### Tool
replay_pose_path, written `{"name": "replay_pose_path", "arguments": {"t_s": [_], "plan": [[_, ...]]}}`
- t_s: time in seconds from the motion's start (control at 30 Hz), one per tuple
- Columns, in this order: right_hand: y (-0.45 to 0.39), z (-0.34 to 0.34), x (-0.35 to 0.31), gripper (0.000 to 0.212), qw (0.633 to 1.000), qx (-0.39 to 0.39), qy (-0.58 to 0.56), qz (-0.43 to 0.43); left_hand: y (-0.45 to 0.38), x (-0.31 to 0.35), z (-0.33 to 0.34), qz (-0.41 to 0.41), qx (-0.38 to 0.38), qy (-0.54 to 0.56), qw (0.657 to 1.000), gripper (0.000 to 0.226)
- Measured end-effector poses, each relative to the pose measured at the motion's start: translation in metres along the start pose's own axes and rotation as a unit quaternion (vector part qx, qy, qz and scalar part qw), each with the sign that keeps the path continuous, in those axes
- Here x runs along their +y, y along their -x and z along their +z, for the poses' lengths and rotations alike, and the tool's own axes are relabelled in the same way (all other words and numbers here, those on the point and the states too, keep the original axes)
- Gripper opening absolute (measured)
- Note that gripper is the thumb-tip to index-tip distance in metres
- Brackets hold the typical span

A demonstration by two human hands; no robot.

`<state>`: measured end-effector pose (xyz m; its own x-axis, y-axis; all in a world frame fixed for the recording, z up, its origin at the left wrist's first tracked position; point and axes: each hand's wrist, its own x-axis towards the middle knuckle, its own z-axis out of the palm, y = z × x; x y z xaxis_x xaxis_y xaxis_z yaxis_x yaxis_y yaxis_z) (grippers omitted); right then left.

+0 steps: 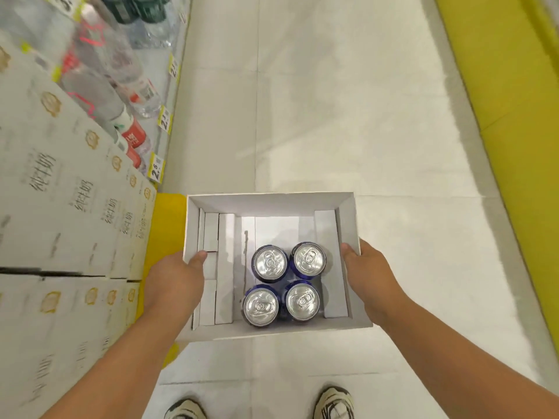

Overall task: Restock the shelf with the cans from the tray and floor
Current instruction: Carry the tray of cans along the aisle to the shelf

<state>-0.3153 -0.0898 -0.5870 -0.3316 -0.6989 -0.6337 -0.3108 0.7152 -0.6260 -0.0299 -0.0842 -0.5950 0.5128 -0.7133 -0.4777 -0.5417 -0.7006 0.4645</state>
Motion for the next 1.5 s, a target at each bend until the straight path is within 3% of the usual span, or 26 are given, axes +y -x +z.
{"name": "replay_pose_path", "arguments": {"t_s": [0.1, 0.23, 0.37, 0.53, 0.7, 0.87, 1.23, 1.37, 1.5], "plan": [[0.038, -0.052, -0.066, 0.037, 1.0, 0.007, -0.013, -0.003, 0.033, 0.064, -0.059, 0.007, -0.006, -0.008, 1.0, 0.039], [0.089, -0.129, -0.153, 0.03, 0.999, 0.01, -0.021, -0.032, 0.08, 0.154, -0.135, 0.018, -0.009, -0.017, 1.0, 0.061], [0.129, -0.194, -0.224, 0.036, 0.998, 0.02, -0.026, -0.044, 0.121, 0.231, -0.196, 0.036, -0.001, -0.011, 0.999, 0.062], [0.151, -0.257, -0.294, 0.018, 0.997, 0.01, -0.031, -0.075, 0.153, 0.306, -0.251, 0.052, 0.009, -0.013, 0.999, 0.066], [0.152, -0.292, -0.35, 0.03, 0.996, -0.006, -0.048, -0.079, 0.156, 0.364, -0.285, 0.068, 0.035, -0.02, 0.997, 0.064], [0.13, -0.304, -0.406, 0.009, 0.995, 0.0, -0.058, -0.087, 0.127, 0.421, -0.306, 0.068, 0.037, -0.048, 0.996, 0.067], [0.033, -0.304, -0.59, 0.003, 0.994, 0.033, -0.058, -0.087, -0.012, 0.585, -0.367, 0.12, 0.013, -0.087, 0.989, 0.056], [-0.017, -0.305, -0.662, 0.023, 0.992, 0.036, -0.069, -0.1, -0.072, 0.654, -0.386, 0.127, 0.035, -0.083, 0.988, 0.054], [-0.081, -0.31, -0.731, 0.037, 0.992, 0.031, -0.073, -0.1, -0.128, 0.72, -0.392, 0.102, 0.033, -0.082, 0.991, 0.065]]}}
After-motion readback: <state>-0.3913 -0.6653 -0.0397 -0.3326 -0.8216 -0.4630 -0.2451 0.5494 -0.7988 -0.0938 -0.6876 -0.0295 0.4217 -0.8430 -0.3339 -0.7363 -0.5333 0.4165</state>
